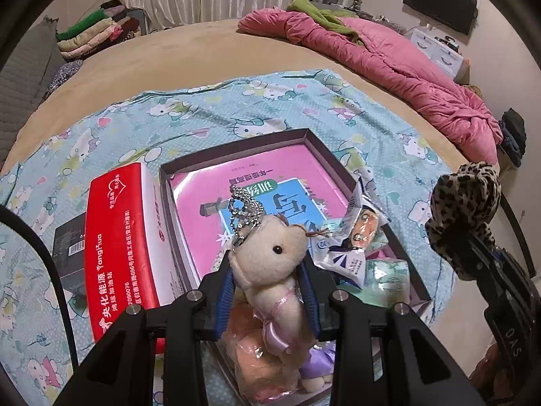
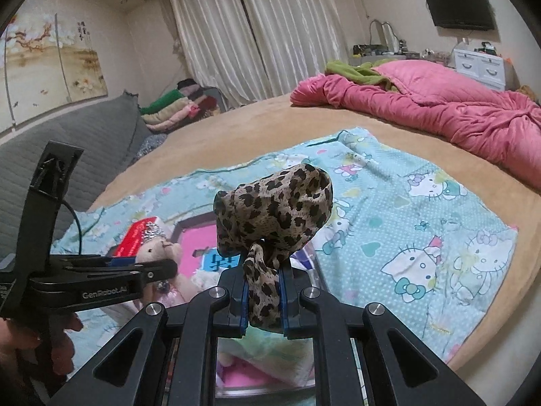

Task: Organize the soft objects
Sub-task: 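Lift and carry the bear with left tool to the tray while right carries scrunchie, then lower the bear into the tray, open left tool while right releases scrunchie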

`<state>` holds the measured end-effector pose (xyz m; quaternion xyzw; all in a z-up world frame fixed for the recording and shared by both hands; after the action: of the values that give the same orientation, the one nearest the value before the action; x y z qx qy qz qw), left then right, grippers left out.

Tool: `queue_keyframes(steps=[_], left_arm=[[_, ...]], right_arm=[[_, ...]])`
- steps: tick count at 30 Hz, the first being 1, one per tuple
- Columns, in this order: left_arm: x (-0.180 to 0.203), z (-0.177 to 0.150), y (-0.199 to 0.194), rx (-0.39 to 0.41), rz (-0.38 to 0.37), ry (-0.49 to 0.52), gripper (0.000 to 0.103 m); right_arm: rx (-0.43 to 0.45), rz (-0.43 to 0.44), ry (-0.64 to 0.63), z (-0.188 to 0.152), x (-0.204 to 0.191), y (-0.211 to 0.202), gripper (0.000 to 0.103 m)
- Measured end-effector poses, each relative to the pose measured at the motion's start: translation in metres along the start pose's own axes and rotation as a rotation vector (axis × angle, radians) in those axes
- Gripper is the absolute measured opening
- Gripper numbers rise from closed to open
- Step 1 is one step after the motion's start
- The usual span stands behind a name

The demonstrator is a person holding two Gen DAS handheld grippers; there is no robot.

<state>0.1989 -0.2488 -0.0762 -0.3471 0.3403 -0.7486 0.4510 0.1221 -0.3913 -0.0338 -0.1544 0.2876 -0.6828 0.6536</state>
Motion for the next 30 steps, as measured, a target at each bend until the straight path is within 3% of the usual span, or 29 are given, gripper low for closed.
queue_keyframes(steps=[15, 22, 27, 30], left_arm=[[-0.011, -0.005, 0.015, -0.027, 0.007, -0.018, 0.037], [-0.010, -0.005, 0.017, -0.027, -0.002, -0.023, 0.037], [-0.011, -0.005, 0.017, -0.028, -0.015, -0.030, 0.038], [-0.011, -0.006, 0.017, -0.030, -0.025, -0.035, 0.039]], right_arm=[[-0.095, -0.026, -0.050, -0.023, 0.001, 0.034, 0.014], [-0.150, 0.007, -0.077, -0.036, -0.011, 0.054, 0.016], [-0.195, 0.045, -0.094, -0.049, -0.023, 0.067, 0.024], [-0.200, 0.055, -0.072, -0.051, -0.023, 0.068, 0.035]])
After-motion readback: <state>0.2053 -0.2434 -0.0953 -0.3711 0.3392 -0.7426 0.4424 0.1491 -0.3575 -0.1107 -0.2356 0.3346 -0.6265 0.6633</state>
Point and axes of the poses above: each gripper's, at about its wrist camera, not at the fingertips, and y roughly the way its jaws point, x to its right, z to its top, the point moved 9 cm from there along y, roughly the way its jaws point, and after that the axes turned 8 degrees about -z, right-handed, at the moved point
